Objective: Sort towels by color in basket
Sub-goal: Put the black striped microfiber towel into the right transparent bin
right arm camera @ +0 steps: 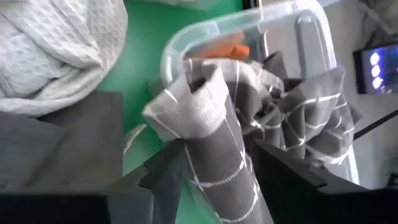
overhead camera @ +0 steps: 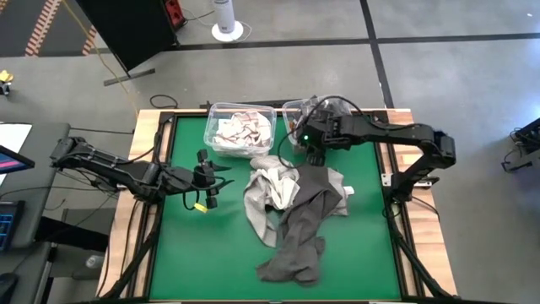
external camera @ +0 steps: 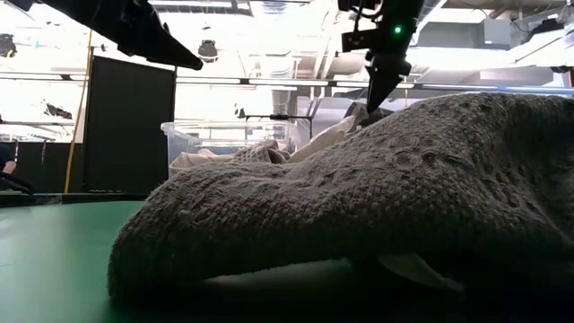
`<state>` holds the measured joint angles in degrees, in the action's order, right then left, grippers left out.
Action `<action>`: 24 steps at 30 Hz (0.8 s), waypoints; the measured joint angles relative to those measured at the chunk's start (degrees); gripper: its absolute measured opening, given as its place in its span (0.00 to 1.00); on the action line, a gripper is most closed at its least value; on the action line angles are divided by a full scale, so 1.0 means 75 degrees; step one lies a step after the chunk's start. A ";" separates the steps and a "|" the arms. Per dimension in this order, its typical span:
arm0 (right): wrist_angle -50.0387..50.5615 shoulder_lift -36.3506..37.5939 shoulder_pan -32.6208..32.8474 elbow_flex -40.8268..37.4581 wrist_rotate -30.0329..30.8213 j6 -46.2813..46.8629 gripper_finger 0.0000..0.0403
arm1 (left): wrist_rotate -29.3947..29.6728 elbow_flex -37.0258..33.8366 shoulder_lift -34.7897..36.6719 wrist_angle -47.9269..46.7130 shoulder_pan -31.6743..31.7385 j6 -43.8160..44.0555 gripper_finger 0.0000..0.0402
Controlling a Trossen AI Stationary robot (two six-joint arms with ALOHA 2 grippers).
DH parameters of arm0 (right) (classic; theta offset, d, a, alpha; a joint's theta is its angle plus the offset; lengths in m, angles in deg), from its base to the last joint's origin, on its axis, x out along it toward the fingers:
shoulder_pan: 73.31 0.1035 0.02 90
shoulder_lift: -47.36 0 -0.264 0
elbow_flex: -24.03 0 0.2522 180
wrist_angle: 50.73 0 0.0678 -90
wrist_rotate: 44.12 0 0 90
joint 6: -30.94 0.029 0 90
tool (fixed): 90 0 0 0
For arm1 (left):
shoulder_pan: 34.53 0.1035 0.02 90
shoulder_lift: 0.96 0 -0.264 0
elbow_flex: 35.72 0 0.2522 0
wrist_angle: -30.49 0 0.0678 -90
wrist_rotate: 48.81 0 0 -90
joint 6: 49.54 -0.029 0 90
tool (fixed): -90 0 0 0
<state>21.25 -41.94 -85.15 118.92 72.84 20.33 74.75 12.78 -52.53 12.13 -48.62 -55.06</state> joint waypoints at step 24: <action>-0.0345 -0.0289 -0.1170 0.0352 -0.0421 -0.0537 0.03 | 0.0002 0.0000 0.0000 -0.0051 0.0000 -0.0082 0.42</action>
<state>18.66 -44.11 -93.93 121.56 69.68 16.30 74.77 12.78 -52.53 11.75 -48.62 -55.67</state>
